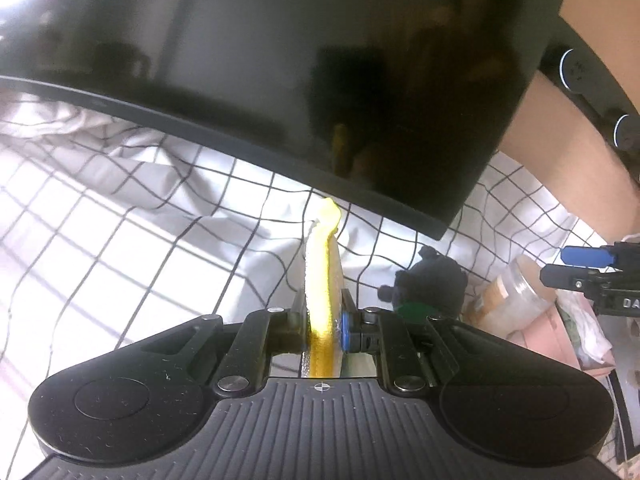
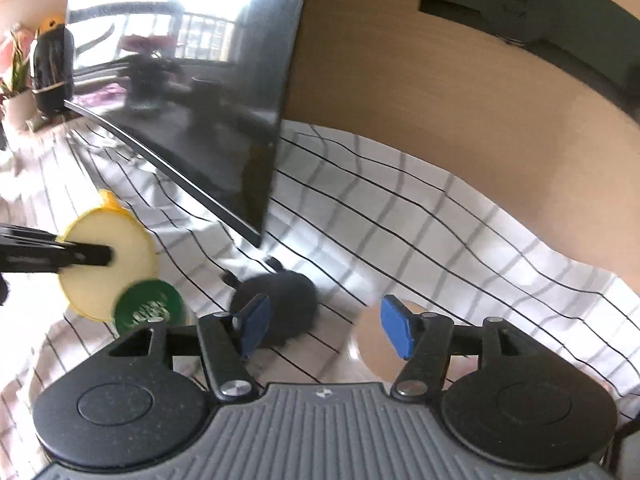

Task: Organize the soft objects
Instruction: 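Grasp the black plush bear with the right tool while the left tool lifts the sponge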

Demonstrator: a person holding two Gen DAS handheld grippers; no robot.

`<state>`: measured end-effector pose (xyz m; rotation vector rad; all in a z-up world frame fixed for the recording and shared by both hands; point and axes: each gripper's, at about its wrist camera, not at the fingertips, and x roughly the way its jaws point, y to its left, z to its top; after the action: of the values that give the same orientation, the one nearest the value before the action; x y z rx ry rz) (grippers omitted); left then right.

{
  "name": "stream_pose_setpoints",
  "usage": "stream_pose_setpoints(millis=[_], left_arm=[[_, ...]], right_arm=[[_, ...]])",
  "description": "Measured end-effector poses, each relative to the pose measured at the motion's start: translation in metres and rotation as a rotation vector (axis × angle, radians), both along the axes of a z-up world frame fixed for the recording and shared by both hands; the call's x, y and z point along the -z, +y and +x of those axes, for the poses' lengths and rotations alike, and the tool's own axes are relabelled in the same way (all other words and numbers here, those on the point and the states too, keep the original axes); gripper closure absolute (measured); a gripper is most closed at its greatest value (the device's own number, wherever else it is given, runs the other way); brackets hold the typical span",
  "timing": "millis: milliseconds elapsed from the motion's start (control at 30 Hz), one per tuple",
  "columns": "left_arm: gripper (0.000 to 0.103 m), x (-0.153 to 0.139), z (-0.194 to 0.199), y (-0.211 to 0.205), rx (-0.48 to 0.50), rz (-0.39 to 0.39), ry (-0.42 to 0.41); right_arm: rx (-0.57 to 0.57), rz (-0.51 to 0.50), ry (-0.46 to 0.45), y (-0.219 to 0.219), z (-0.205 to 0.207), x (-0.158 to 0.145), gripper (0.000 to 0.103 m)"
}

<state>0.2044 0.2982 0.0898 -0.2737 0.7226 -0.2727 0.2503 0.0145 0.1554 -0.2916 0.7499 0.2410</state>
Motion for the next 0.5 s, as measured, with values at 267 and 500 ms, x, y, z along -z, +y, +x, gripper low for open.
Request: stream_pose_setpoints(millis=[267, 500], left_arm=[[0.086, 0.003, -0.031, 0.009, -0.026, -0.012, 0.010], [0.086, 0.011, -0.045, 0.019, -0.050, -0.003, 0.042]], right_arm=[[-0.040, -0.006, 0.005, -0.009, -0.019, 0.027, 0.034], [-0.051, -0.042, 0.004, 0.010, 0.008, 0.040, 0.033]])
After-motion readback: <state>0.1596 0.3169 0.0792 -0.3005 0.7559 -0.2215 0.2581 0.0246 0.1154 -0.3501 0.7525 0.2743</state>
